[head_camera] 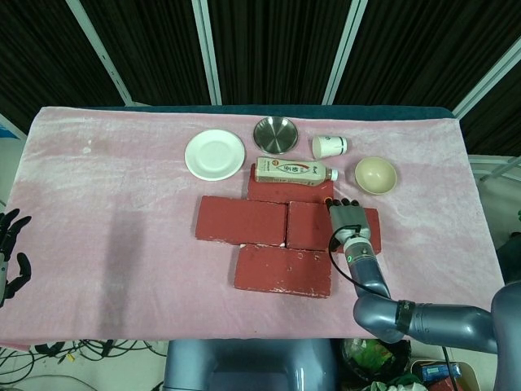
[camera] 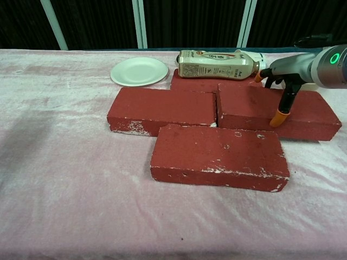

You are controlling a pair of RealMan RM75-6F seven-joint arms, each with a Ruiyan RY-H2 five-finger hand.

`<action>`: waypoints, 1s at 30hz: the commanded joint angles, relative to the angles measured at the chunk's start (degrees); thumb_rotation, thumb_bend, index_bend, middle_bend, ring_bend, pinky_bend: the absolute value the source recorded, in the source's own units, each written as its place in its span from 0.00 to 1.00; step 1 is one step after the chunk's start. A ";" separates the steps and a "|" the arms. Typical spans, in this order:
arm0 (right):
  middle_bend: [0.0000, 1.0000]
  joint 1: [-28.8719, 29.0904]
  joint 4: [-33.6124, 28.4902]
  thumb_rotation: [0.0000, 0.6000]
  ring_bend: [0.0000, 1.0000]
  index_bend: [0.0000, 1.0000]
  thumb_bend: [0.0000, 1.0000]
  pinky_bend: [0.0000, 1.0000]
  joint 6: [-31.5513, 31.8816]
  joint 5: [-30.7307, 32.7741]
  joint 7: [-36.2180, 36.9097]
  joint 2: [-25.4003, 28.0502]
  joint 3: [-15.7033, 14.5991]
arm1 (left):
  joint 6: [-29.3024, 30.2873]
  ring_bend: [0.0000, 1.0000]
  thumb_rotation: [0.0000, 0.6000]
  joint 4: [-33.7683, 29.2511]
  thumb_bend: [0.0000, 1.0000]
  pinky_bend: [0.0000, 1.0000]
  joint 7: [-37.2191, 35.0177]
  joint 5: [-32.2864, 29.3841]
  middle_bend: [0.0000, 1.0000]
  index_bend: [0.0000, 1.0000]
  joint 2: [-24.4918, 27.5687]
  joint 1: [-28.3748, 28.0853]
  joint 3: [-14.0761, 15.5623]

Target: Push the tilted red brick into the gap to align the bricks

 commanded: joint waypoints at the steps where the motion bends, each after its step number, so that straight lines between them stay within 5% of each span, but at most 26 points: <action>1: 0.03 0.17 0.06 1.00 0.03 0.00 0.00 0.09 0.00 0.57 -0.20 -0.13 0.04 | 0.01 0.00 1.00 -0.02 0.73 0.00 0.02 -0.01 0.04 0.14 0.00 0.01 -0.01; 18: 0.01 -0.78 -3.88 1.00 0.02 0.00 0.00 0.09 3.38 -3.10 1.46 2.44 1.29 | 0.35 0.00 1.00 -0.06 0.73 0.00 -0.10 -0.17 0.04 0.14 -0.01 0.15 -0.19; 23: 0.00 -5.09 -11.82 1.00 0.02 0.00 0.00 0.09 13.86 -17.01 3.63 7.60 -0.99 | 0.58 0.00 1.00 -0.08 0.73 0.00 -0.25 -0.17 0.04 0.14 -0.07 0.24 -0.26; 30: 0.00 -15.30 -20.02 1.00 0.01 0.00 0.00 0.09 29.06 -40.32 5.26 12.77 -11.14 | 0.63 0.00 1.00 -0.46 0.73 0.00 0.44 -0.21 0.04 0.14 -0.10 0.34 -0.18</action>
